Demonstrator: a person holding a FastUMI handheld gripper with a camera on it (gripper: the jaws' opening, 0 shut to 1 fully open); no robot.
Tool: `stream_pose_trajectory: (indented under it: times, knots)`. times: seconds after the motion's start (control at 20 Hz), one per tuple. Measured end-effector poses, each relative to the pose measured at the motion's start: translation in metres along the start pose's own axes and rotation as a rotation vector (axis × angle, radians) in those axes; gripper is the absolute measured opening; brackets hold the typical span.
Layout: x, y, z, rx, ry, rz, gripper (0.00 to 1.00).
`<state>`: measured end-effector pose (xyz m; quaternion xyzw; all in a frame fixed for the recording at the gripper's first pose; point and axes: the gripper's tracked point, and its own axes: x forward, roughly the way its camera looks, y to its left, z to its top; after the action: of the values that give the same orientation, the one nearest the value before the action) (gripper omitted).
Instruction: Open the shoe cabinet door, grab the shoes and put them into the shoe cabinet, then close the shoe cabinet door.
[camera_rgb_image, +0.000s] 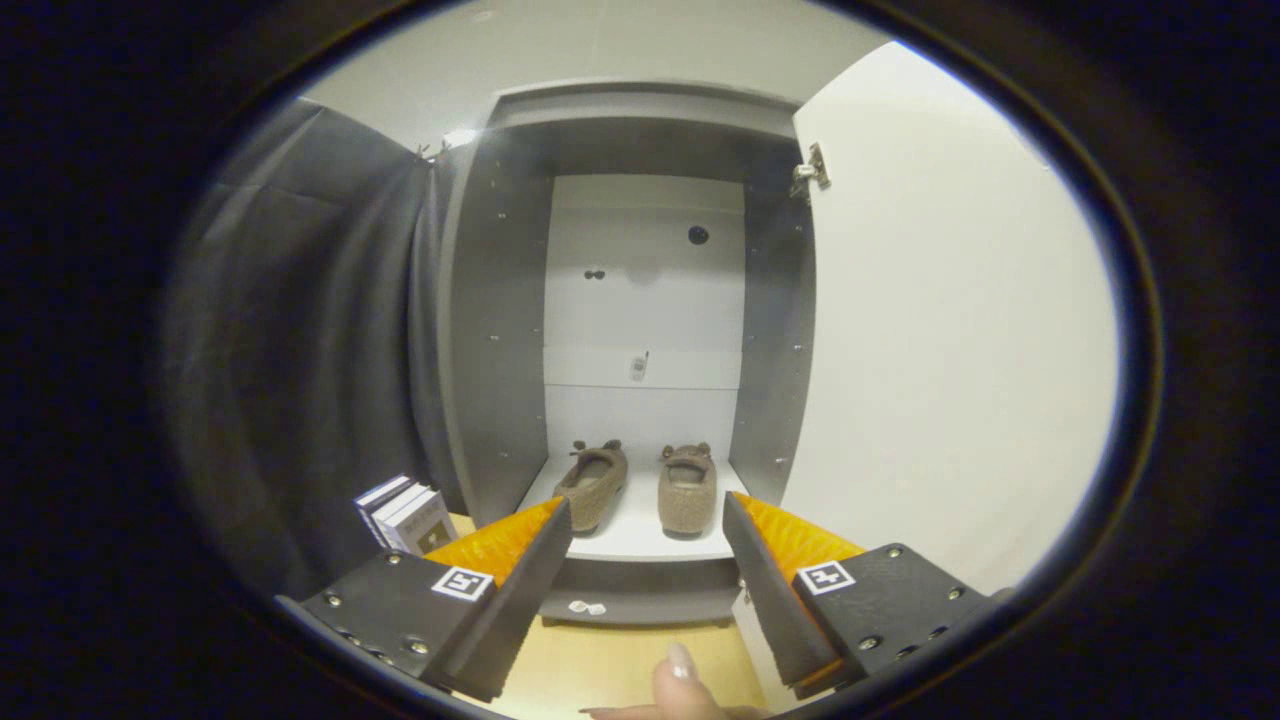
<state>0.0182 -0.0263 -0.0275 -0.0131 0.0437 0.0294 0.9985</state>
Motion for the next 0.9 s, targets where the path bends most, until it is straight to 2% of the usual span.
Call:
stream_pose_trajectory:
  times: [0.15,0.45,0.7,0.9]
  knots:
    - [-0.042,-0.006,0.009,0.027,-0.053,-0.023,0.95]
    - [-0.125,-0.039,0.010,0.057,-0.074,-0.194,0.95]
    - [-0.202,-0.108,0.008,0.045,-0.060,-0.343,0.95]
    - [-0.226,-0.171,0.009,0.049,-0.071,-0.374,0.95]
